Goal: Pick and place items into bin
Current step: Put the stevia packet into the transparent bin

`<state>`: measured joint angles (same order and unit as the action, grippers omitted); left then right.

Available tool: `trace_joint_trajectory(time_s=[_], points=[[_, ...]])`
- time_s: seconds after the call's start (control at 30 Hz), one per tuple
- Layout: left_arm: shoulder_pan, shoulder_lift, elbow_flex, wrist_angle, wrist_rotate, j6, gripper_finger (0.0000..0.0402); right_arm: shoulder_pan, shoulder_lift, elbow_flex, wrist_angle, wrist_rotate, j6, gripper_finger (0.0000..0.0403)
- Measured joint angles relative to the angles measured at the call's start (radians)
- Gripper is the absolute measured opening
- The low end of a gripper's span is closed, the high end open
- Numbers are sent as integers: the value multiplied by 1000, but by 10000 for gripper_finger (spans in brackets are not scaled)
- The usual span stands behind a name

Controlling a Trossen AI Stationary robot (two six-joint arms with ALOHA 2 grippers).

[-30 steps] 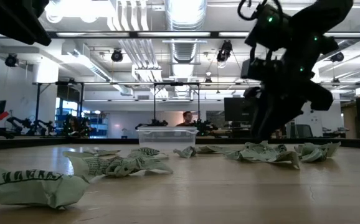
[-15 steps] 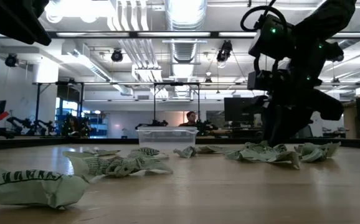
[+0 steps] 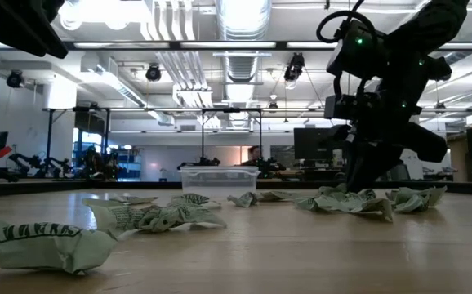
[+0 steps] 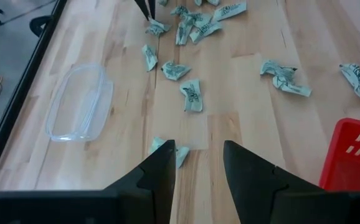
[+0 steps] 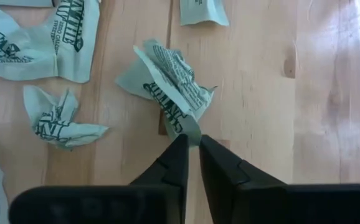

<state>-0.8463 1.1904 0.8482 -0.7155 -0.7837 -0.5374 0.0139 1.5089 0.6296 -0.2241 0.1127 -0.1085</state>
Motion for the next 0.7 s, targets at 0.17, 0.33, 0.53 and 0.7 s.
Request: trace_joint_trajectory(time_s=[0.17, 0.33, 0.53, 0.7], points=[[0, 0, 0, 0, 0, -1, 118, 0, -1, 0, 1, 5, -19, 10], [0, 0, -1, 0, 0, -1, 118, 1, -12, 0, -7, 47, -23, 9], [0, 0, -3, 0, 0, -1, 118, 1, -77, 0, -7, 48, -28, 8], [0, 0, -4, 0, -17, 0, 118, 1, -159, 0, 34, 130, -55, 8]])
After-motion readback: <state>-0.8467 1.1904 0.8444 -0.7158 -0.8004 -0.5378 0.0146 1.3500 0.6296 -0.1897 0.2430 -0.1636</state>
